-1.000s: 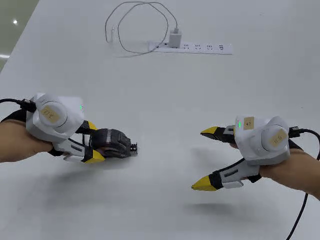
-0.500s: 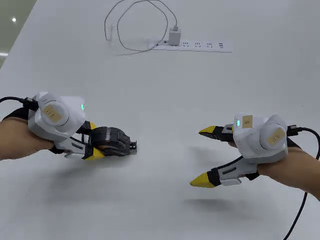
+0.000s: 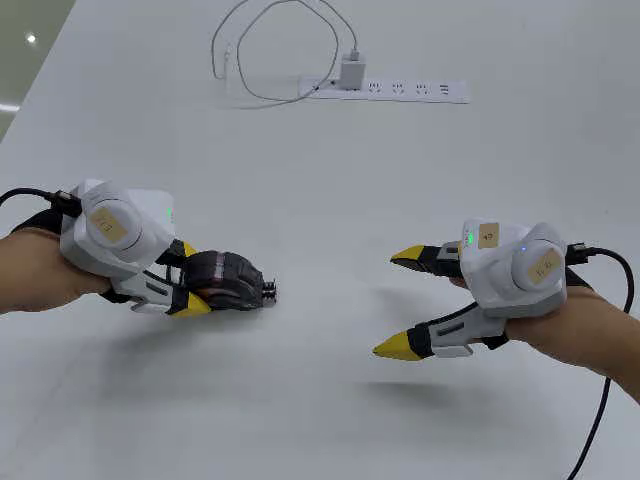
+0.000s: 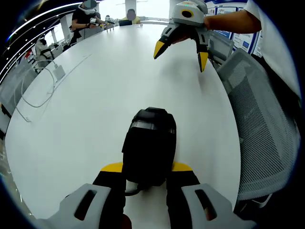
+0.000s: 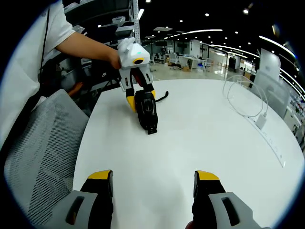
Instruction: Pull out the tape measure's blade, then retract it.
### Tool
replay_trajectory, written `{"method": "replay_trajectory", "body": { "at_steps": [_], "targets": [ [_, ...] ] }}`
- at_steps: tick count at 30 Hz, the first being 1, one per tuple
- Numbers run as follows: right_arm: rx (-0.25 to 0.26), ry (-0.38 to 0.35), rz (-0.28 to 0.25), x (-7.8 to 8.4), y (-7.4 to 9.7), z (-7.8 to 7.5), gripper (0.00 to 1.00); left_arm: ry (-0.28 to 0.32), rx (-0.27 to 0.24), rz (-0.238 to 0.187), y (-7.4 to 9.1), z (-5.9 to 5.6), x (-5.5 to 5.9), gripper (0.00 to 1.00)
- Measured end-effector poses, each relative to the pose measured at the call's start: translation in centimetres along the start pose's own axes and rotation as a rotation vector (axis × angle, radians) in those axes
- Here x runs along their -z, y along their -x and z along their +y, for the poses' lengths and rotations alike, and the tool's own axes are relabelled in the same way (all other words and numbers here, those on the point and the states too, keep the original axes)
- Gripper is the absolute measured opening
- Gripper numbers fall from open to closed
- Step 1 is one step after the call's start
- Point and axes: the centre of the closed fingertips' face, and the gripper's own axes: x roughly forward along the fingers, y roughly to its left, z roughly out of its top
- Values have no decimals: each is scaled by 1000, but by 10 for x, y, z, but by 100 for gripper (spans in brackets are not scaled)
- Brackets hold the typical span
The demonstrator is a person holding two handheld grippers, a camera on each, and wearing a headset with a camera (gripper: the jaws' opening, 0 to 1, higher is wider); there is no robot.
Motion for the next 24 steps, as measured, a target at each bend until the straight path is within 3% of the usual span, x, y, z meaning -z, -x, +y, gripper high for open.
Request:
{"method": "replay_trajectory", "body": {
  "at_steps": [10, 24],
  "targets": [
    [-10, 18, -38, -14, -18, -3, 60, -54, -15, 8, 0, 1, 0, 27],
    [-44, 15, -81, -28, -47, -3, 51, -70, -12, 13, 0, 1, 1, 27]
  ]
}}
